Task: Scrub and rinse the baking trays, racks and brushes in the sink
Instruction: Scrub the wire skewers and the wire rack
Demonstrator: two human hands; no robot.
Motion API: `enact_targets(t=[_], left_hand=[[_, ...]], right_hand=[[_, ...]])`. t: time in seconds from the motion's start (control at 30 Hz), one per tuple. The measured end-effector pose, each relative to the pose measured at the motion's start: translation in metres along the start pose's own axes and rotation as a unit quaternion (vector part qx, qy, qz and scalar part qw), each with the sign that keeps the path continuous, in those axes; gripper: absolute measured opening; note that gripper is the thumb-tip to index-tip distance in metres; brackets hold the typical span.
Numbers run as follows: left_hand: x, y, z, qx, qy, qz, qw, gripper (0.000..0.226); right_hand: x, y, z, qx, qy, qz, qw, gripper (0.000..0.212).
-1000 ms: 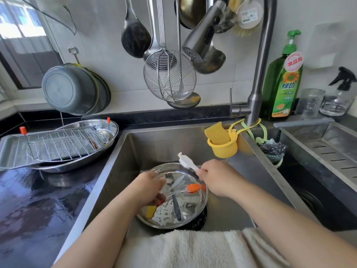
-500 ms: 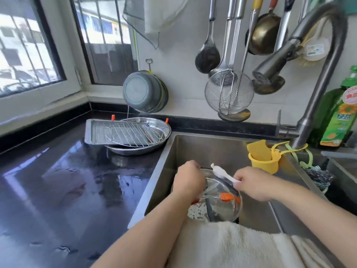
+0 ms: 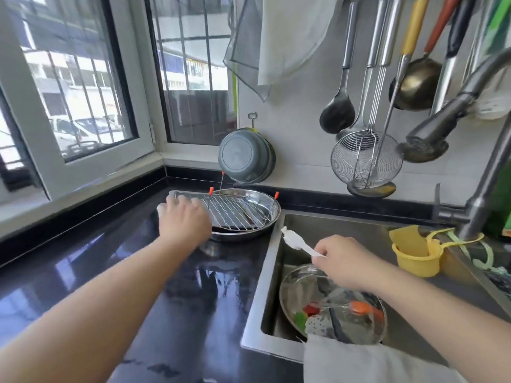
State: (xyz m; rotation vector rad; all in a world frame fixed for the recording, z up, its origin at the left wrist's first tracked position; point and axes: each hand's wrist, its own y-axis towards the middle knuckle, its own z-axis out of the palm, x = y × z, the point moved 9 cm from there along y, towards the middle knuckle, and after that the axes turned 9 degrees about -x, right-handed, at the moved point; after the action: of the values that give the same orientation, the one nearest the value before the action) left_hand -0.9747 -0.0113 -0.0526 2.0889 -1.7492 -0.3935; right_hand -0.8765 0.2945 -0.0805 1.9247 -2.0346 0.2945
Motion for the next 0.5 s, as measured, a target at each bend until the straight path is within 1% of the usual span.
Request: enact_targets(t=[0.07, 0.1, 0.17, 0.2, 0.23, 0.3, 0.37, 0.5], left_hand=[[0.004, 0.012, 0.017, 0.051, -0.003, 0.002, 0.999, 0.037], [0.003, 0.016, 0.024, 0.065, -0.014, 0.000, 0.998, 0.036], [-0.002, 0.021, 0.027, 0.085, -0.023, -0.007, 0.996, 0.027], [-0.005, 0.023, 0.026, 0.087, -0.019, -0.006, 0.996, 0.026], [-0.008, 0.024, 0.023, 0.079, -0.043, -0.020, 0.996, 0.028], [-0.008, 0.031, 0.012, 0.044, -0.129, -0.056, 0.989, 0.029], [-0.002, 0.041, 0.000, 0.015, -0.224, -0.106, 0.969, 0.029], [0.037, 0.045, -0.014, 0.001, -0.334, -0.247, 0.909, 0.036]], right_hand=[[0.001, 0.000, -0.001, -0.001, 0.008, 0.005, 1.000, 0.024], [0.002, 0.000, -0.002, -0.003, 0.008, 0.005, 1.000, 0.024], [0.004, 0.001, -0.007, -0.012, 0.007, 0.007, 1.000, 0.024], [0.004, 0.002, -0.010, -0.019, 0.009, 0.010, 1.000, 0.024], [0.004, 0.003, -0.013, -0.026, 0.012, 0.013, 1.000, 0.024], [0.004, 0.005, -0.019, -0.036, 0.017, 0.014, 0.999, 0.024], [0.002, 0.006, -0.023, -0.047, 0.021, 0.014, 0.999, 0.025], [-0.002, 0.004, -0.029, -0.060, 0.034, 0.022, 0.997, 0.026]])
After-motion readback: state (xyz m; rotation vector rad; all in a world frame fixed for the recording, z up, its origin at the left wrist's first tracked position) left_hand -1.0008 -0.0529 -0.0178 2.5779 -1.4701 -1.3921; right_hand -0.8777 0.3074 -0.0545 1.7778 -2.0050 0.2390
